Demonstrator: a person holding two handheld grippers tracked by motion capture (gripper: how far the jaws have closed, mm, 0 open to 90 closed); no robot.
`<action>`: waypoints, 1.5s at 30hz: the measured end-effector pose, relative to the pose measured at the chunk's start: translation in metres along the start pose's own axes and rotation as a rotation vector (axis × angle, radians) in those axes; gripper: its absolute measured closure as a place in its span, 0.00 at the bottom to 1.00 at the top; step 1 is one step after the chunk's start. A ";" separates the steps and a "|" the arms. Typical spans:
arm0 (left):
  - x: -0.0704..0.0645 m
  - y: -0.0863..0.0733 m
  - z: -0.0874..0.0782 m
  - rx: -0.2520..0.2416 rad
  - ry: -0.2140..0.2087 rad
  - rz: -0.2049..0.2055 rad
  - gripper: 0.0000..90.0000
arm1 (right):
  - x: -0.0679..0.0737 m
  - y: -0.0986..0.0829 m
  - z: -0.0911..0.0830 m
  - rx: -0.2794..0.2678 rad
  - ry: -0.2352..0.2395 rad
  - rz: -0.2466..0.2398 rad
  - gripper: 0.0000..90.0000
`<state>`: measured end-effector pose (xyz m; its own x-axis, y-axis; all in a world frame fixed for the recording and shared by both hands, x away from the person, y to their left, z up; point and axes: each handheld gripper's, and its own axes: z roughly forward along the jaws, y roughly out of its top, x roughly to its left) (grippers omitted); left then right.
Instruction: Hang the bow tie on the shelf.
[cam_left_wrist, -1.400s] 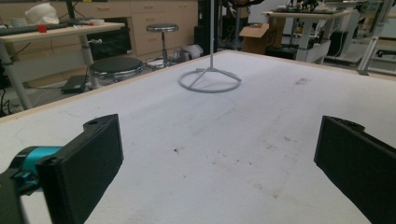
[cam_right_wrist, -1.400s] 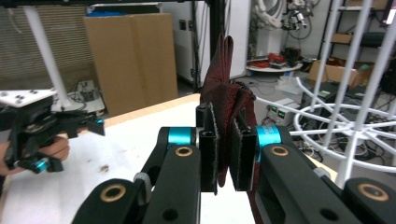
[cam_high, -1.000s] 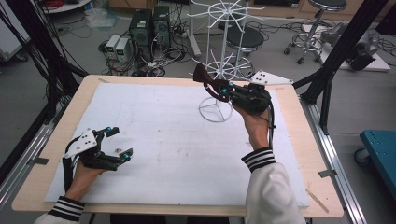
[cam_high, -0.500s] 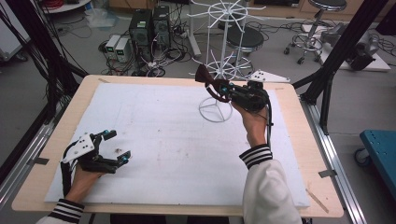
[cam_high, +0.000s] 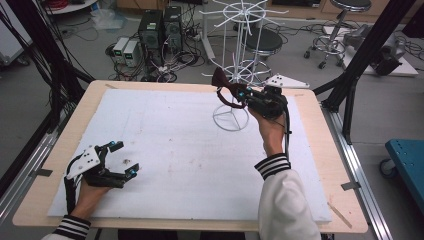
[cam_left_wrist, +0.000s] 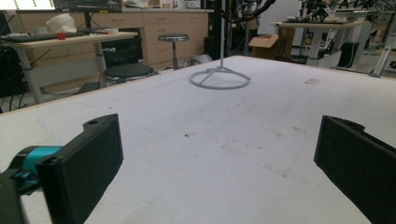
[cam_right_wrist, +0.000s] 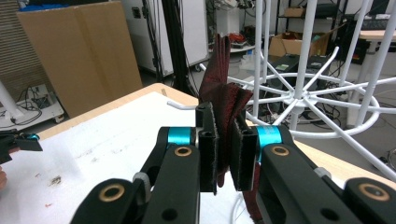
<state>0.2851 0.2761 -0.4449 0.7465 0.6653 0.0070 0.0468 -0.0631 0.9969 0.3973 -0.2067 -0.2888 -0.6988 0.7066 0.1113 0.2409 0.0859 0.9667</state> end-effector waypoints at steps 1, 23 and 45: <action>0.000 0.000 0.000 -0.001 0.002 0.000 0.02 | 0.000 0.000 0.000 0.000 -0.001 0.000 0.93; 0.000 -0.001 0.001 0.012 0.001 0.001 0.02 | 0.004 0.002 -0.001 -0.010 -0.100 -0.080 0.65; -0.001 -0.004 -0.002 -0.008 0.028 -0.002 0.02 | 0.021 0.005 -0.020 -0.070 -0.140 -0.179 0.01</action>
<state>0.2825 0.2772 -0.4490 0.7272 0.6864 0.0068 0.0430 -0.0555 0.9975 0.3701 -0.2057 -0.2767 -0.6246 0.7755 -0.0916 0.0706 0.1730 0.9824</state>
